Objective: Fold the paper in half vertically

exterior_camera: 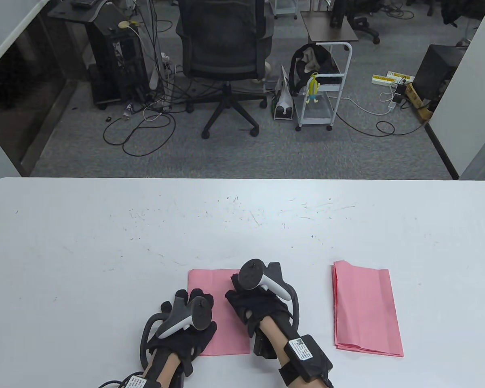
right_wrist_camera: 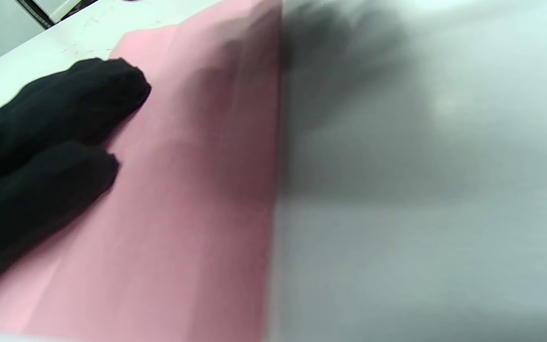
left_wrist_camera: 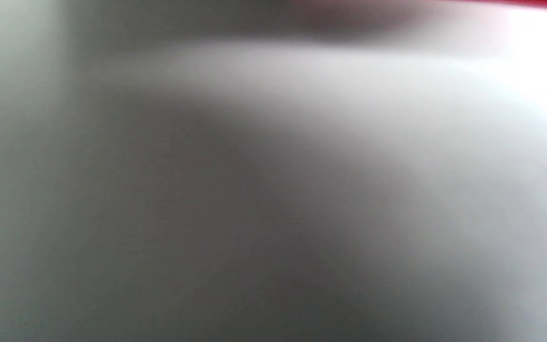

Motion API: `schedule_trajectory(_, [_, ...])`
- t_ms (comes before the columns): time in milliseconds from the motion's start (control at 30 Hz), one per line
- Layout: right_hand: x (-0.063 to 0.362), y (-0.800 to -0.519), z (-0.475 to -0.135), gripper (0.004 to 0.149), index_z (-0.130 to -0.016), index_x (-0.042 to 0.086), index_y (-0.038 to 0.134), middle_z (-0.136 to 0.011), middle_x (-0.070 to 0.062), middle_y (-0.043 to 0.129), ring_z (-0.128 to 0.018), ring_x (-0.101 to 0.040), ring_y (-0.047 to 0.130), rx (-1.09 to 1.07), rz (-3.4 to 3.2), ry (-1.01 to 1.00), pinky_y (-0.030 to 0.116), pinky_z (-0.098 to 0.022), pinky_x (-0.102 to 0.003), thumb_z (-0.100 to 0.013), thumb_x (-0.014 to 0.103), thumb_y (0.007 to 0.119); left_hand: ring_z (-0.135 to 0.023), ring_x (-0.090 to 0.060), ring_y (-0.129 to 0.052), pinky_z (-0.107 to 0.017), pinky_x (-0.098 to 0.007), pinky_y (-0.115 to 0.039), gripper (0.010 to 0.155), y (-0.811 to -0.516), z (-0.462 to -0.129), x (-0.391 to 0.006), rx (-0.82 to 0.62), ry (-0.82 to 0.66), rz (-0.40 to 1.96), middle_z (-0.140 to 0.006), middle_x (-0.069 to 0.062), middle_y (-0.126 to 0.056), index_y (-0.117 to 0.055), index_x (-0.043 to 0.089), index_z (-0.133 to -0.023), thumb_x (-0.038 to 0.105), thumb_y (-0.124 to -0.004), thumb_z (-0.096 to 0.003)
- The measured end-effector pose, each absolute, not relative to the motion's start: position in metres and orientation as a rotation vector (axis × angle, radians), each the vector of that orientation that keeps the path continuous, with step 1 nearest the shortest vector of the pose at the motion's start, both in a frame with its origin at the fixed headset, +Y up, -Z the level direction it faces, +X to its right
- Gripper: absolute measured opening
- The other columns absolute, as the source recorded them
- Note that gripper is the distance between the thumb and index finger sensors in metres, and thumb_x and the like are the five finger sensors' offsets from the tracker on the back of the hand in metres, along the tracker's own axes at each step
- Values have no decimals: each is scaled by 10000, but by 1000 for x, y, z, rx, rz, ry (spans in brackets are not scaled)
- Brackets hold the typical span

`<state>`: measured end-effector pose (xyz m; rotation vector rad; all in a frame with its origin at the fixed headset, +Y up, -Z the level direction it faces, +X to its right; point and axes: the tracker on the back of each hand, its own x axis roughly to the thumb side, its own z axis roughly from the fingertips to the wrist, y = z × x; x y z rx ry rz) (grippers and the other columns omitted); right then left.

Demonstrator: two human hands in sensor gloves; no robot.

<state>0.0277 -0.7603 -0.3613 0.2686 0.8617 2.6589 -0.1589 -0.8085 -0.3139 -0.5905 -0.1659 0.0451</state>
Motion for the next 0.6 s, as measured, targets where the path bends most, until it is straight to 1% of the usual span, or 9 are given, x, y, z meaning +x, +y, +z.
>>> schedule_trajectory(200, [19, -748, -335, 626, -1064, 241, 506, -1151, -57, 448, -1061, -349, 442, 379, 2694, 886, 453, -759, -562, -509, 509, 619, -1103, -409, 36, -770, -686, -114, 761, -808, -314, -159, -590, -166, 44, -1217, 14, 63, -14, 343, -1138, 627, -388, -538])
schedule_trajectory(333, [15, -758, -325, 619, -1057, 235, 535, -1143, -60, 488, -1053, -355, 479, 398, 2728, 932, 475, -753, -563, -508, 508, 621, -1103, -409, 37, -770, -687, -114, 761, -809, -314, -159, -591, -166, 44, -1217, 12, 63, -15, 343, -1137, 627, -387, -537])
schedule_trajectory(400, [15, -769, -325, 617, -1051, 224, 553, -1134, -67, 512, -1043, -354, 506, 379, 2730, 979, 491, -749, -562, -507, 507, 622, -1104, -407, 37, -770, -687, -114, 762, -809, -314, -159, -591, -167, 44, -1217, 13, 62, -13, 343, -1137, 627, -387, -537])
schedule_trajectory(433, [16, -771, -325, 615, -1052, 235, 528, -1134, -46, 474, -1046, -328, 457, 376, 2725, 988, 473, -754, -554, -508, 505, 621, -1102, -409, 37, -769, -687, -113, 761, -809, -314, -159, -590, -167, 44, -1216, 12, 63, -13, 343, -1137, 626, -387, -537])
schedule_trajectory(500, [17, -772, -325, 606, -1048, 239, 548, -1127, -39, 503, -1040, -319, 481, 373, 2737, 919, 481, -753, -549, -508, 504, 623, -1103, -409, 37, -769, -687, -113, 763, -809, -314, -159, -591, -167, 44, -1216, 12, 63, -13, 341, -1138, 627, -387, -537])
schedule_trajectory(600, [17, -771, -325, 603, -1046, 243, 547, -1126, -35, 499, -1040, -314, 477, 370, 2727, 941, 478, -754, -549, -509, 505, 622, -1102, -409, 36, -770, -686, -114, 761, -809, -314, -159, -591, -167, 44, -1216, 13, 63, -14, 343, -1137, 627, -387, -537])
